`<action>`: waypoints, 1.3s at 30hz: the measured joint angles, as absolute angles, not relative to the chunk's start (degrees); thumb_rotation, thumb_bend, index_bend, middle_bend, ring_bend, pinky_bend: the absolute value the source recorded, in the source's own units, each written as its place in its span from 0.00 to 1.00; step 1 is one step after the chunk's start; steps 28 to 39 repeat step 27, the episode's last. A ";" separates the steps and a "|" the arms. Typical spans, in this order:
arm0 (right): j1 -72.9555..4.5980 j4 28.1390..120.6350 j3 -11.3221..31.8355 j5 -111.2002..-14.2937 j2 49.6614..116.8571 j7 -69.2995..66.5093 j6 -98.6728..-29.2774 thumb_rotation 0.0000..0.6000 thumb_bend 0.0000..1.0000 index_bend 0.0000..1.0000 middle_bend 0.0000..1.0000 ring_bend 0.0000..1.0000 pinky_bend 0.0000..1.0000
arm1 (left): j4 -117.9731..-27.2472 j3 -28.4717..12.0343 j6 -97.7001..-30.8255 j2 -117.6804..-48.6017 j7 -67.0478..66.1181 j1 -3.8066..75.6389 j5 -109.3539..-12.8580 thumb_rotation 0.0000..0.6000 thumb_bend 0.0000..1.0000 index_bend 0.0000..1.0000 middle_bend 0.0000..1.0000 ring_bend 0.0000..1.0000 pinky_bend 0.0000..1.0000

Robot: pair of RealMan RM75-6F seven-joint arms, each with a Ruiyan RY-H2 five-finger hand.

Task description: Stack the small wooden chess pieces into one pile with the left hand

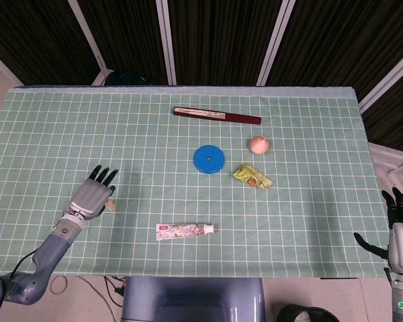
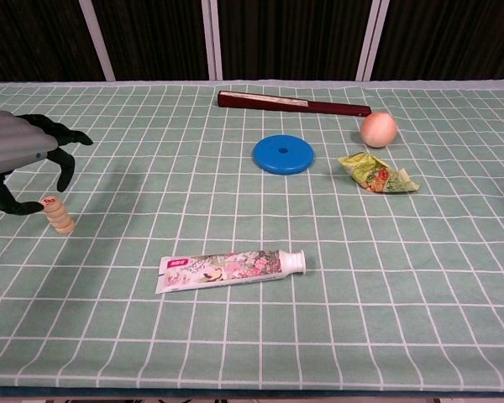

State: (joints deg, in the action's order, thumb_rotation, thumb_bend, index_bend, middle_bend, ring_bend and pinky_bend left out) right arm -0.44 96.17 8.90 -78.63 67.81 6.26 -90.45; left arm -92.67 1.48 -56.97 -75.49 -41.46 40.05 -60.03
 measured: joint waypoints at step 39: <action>-1.74 93.08 5.18 -87.74 66.81 6.10 -89.82 1.00 0.23 0.08 0.01 0.00 0.00 | -95.76 4.67 -84.94 -62.75 -11.13 18.55 -80.95 1.00 0.27 0.08 0.00 0.00 0.00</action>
